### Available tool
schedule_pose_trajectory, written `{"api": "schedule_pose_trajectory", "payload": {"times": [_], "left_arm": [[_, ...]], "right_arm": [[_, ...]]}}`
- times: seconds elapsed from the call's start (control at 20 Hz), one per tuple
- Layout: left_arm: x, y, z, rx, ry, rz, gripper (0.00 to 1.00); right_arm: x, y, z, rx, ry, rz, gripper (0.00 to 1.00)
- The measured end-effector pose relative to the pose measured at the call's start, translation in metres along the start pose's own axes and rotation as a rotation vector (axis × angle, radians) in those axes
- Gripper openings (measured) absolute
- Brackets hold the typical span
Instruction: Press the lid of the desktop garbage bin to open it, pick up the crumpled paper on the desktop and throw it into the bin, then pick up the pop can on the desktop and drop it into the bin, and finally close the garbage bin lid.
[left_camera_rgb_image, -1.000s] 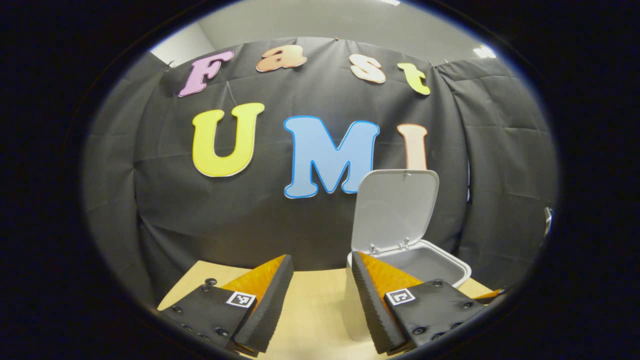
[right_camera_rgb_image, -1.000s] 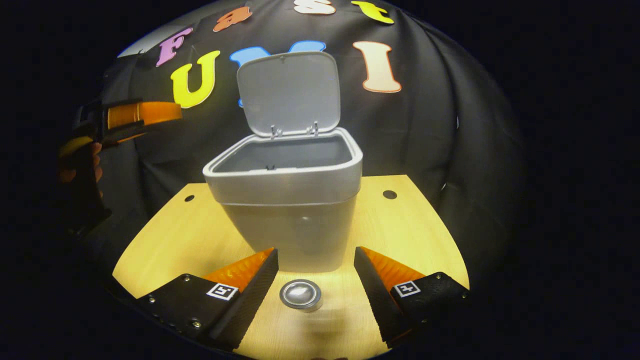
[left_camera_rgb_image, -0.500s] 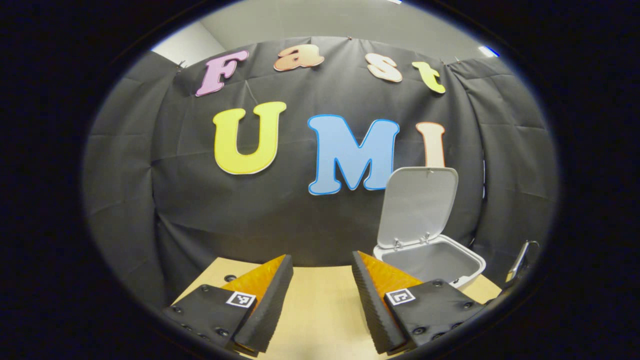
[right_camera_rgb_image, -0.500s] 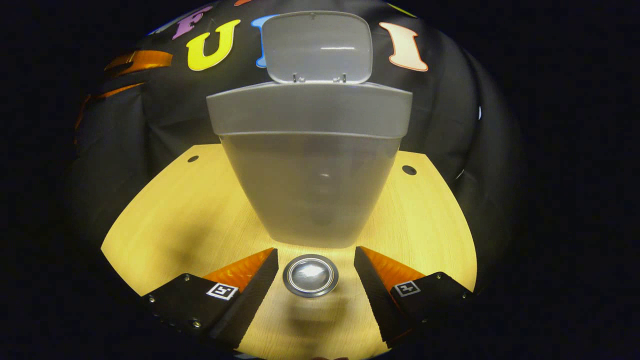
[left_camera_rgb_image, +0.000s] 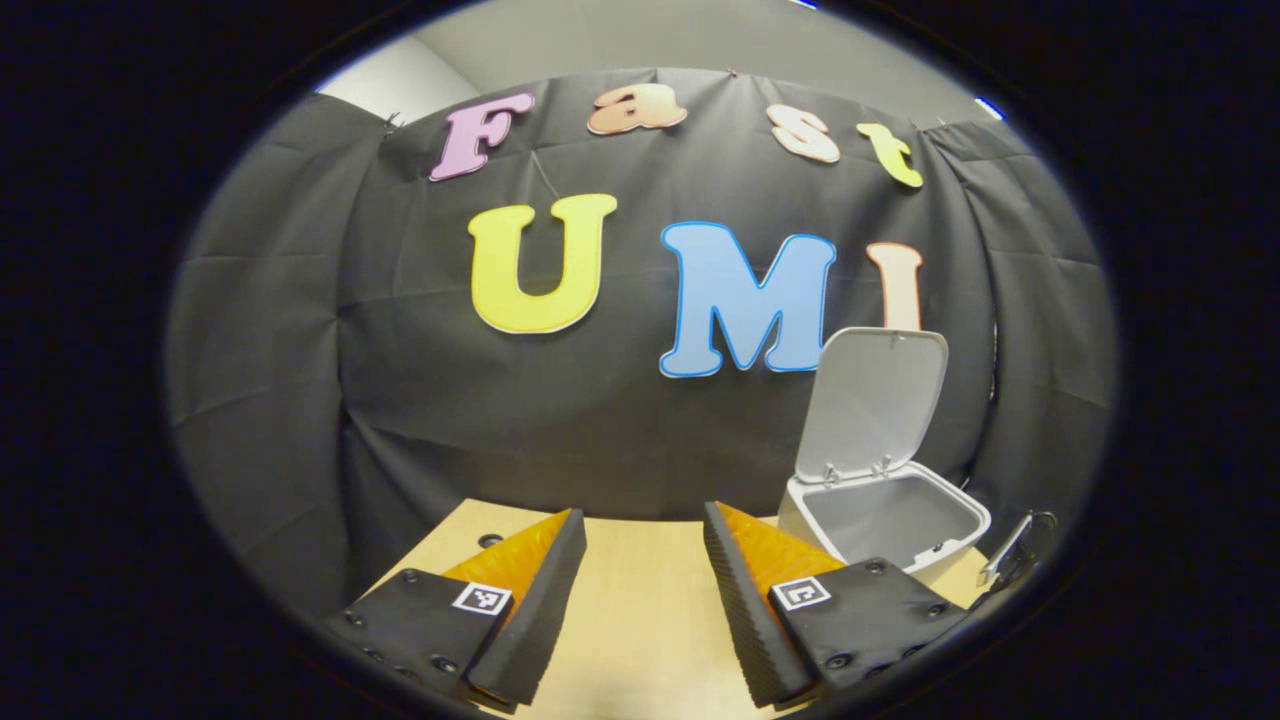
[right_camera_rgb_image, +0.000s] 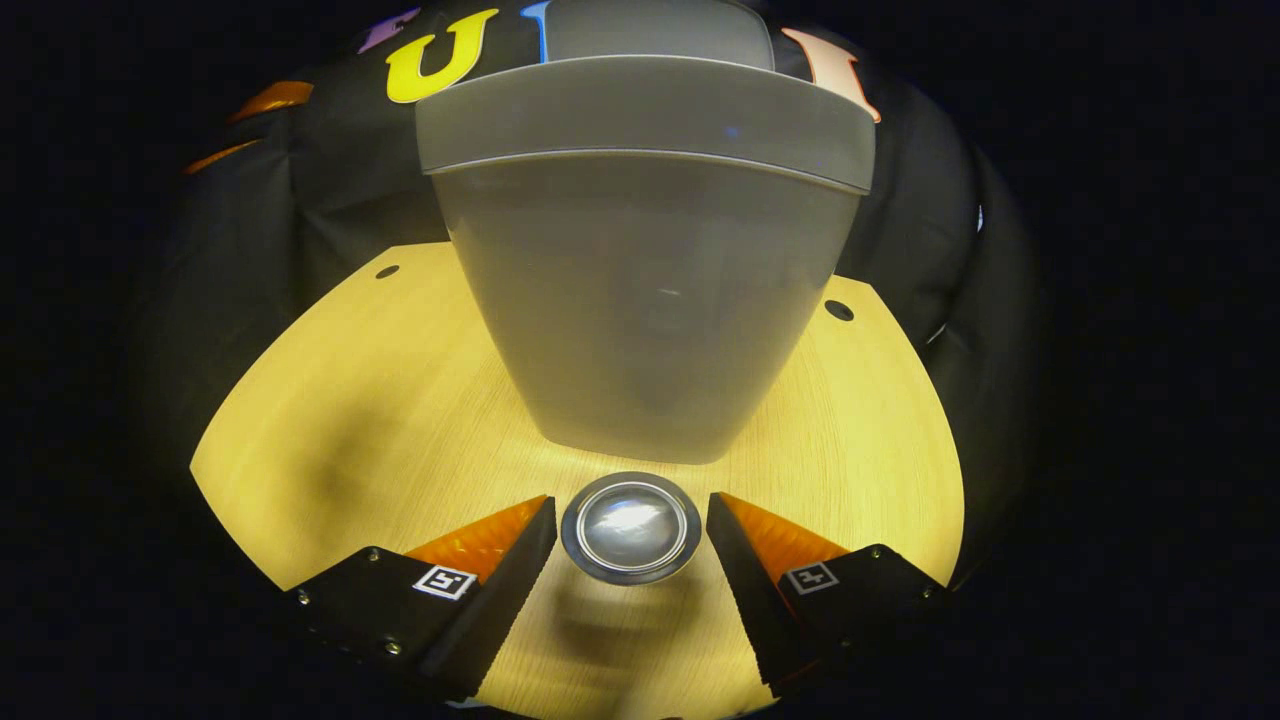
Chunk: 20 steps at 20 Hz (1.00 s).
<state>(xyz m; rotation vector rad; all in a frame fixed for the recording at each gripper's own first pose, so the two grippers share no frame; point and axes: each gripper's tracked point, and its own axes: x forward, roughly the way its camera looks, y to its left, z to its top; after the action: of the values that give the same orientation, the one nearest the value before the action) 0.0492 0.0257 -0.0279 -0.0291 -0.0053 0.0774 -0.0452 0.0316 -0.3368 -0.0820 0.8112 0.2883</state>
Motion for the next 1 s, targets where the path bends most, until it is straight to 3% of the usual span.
{"api": "schedule_pose_trajectory", "payload": {"times": [0.05, 0.1, 0.35, 0.55, 1.0], "left_arm": [[-0.001, 0.002, -0.001, 0.0, 0.001, 0.004, 0.79], [-0.002, 0.002, -0.002, 0.001, 0.003, 0.007, 0.79], [-0.001, 0.001, -0.004, -0.007, 0.008, 0.004, 0.8], [0.002, -0.002, -0.006, -0.01, 0.009, -0.002, 0.8], [-0.01, 0.018, -0.008, -0.013, 0.016, 0.032, 0.8]], "right_arm": [[0.0, 0.0, 0.0, -0.003, -0.005, 0.002, 0.94], [0.0, 0.001, -0.001, -0.005, 0.001, 0.005, 0.85], [-0.007, 0.009, 0.009, -0.014, -0.018, 0.047, 0.84], [-0.026, 0.036, 0.034, -0.027, -0.079, 0.123, 0.84], [-0.072, 0.099, 0.128, -0.057, -0.276, 0.313, 0.83]]}}
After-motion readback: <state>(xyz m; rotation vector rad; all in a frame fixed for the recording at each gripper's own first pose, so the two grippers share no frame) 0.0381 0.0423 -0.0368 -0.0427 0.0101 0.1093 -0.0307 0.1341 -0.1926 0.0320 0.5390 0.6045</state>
